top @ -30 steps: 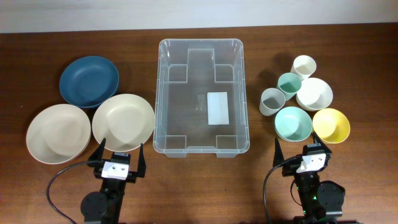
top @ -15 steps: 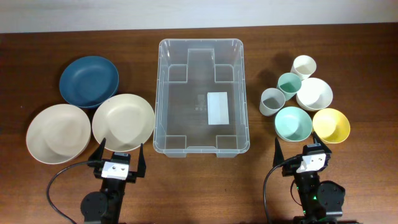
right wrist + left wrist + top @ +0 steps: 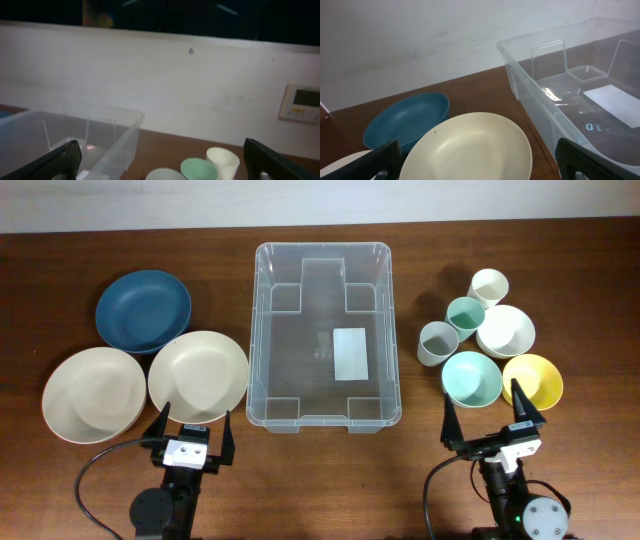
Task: Pack container
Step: 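Move the right gripper over the mint-green bowl near the yellow bowl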
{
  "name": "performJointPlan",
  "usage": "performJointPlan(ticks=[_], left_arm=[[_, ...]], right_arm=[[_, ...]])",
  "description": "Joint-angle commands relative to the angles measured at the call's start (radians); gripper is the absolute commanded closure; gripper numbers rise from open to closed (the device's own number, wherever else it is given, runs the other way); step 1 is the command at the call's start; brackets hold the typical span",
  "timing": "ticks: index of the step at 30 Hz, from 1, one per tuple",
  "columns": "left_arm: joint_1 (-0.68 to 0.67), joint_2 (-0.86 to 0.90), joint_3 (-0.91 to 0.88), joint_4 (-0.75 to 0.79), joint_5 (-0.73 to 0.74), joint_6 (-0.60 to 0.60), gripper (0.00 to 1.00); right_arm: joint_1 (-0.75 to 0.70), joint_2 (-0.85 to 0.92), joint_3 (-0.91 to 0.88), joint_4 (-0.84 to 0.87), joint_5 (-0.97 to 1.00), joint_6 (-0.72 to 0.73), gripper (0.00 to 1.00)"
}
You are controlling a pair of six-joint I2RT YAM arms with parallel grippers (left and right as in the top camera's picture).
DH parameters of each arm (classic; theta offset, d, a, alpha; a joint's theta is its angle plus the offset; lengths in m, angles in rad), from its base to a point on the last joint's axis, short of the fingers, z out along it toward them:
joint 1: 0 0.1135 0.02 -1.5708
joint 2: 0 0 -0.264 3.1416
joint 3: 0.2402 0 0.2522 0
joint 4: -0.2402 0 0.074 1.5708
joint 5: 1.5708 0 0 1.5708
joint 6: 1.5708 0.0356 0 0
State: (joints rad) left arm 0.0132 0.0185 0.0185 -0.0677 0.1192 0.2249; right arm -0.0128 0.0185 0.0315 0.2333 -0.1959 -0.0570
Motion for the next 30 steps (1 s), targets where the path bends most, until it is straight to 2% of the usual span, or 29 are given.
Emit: performJointPlan(ticks=[1, 8, 11, 15, 19, 25, 30], left_arm=[[-0.004, -0.008, -0.01, 0.0, -0.008, 0.016, 0.01], [-0.004, -0.008, -0.01, 0.0, -0.008, 0.016, 0.01], [-0.004, -0.008, -0.01, 0.0, -0.008, 0.016, 0.01], [-0.004, -0.008, -0.01, 0.0, -0.008, 0.016, 0.01], [-0.004, -0.008, -0.01, 0.0, -0.008, 0.016, 0.01], [-0.004, -0.008, -0.01, 0.0, -0.008, 0.016, 0.0], [-0.004, -0.008, -0.01, 0.0, -0.008, 0.016, 0.01]], right_arm=[[0.006, 0.036, 0.086, 0.011, 0.038, 0.014, 0.01], [0.006, 0.248, 0.286, 0.007, 0.081, -0.018, 0.02], [0.005, 0.392, 0.414, -0.019, 0.137, -0.023, 0.01], [0.005, 0.615, 0.605, -0.064, 0.156, -0.128, 0.01], [0.006, 0.795, 0.747, -0.097, 0.121, -0.119, 0.01], [0.006, 0.909, 0.767, -0.109, 0.158, -0.119, 0.01], [0.006, 0.917, 0.767, -0.117, 0.155, -0.119, 0.01]])
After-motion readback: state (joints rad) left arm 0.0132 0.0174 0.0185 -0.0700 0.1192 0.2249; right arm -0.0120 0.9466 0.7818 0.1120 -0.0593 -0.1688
